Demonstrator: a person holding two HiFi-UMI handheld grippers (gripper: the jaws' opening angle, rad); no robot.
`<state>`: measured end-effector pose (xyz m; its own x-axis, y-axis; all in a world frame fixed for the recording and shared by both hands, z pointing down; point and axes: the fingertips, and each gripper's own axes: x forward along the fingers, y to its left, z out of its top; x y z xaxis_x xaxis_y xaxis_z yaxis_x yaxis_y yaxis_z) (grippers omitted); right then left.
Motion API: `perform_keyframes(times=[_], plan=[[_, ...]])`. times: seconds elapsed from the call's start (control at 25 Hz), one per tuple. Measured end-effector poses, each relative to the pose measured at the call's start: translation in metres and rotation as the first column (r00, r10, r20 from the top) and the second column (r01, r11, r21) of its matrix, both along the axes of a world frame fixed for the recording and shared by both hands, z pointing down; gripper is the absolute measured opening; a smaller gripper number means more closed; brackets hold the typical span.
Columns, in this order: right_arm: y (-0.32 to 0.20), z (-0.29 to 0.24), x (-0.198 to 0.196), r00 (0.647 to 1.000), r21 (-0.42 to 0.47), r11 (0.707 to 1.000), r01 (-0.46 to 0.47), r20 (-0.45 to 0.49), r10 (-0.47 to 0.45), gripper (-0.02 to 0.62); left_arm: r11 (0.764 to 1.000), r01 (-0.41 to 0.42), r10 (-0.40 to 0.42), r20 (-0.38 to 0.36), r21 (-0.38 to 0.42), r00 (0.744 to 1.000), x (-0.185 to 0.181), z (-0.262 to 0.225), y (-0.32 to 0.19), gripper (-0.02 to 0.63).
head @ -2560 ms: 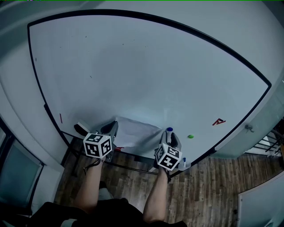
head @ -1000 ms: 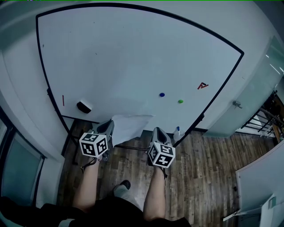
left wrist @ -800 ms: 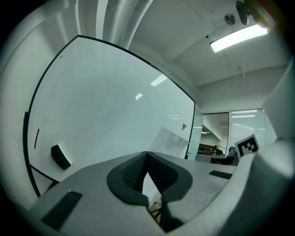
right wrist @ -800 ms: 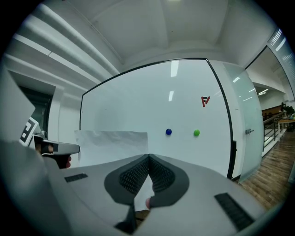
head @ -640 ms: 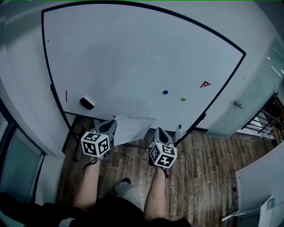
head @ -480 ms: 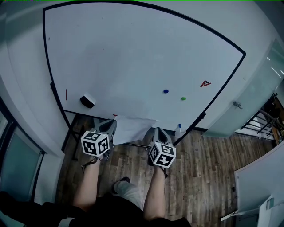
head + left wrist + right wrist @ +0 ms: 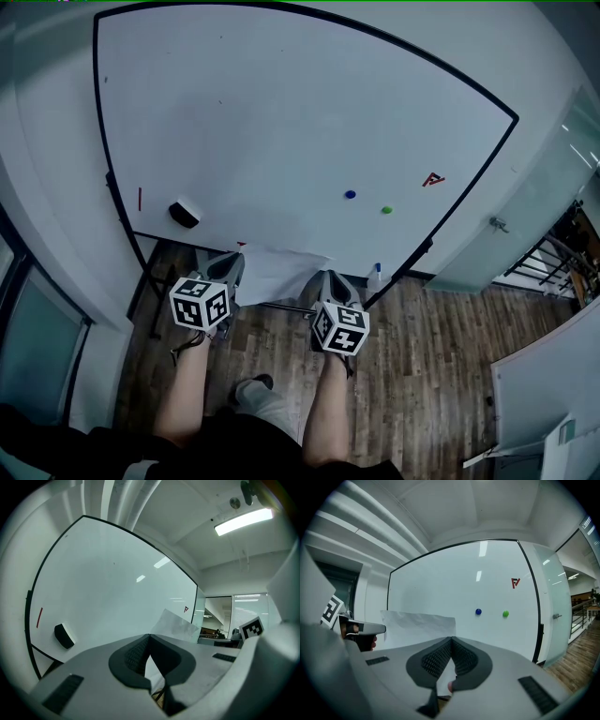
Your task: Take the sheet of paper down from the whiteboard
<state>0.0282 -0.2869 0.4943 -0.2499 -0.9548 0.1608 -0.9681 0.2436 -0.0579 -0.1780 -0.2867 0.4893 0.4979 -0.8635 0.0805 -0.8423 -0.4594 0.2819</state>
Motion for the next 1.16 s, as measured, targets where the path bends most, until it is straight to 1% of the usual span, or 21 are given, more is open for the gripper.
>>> perform_keyframes(times=[0.32,1.16], plan=[[0.001,0.005,-0.010,0.999,-0.007,1.000,0.030,-0.023,-0.031,0.025,1.000,-0.004,0.004,0.004,-0.003,1.000,0.000,0.003,0.001,0.020],[-0.004,0.014,-0.022,0.998,-0.040,0.998,0.049,-0.037,-0.051,0.025,1.000,-0.005,0.006,0.014,-0.021,1.000,-0.002,0.009,0.000,0.020]])
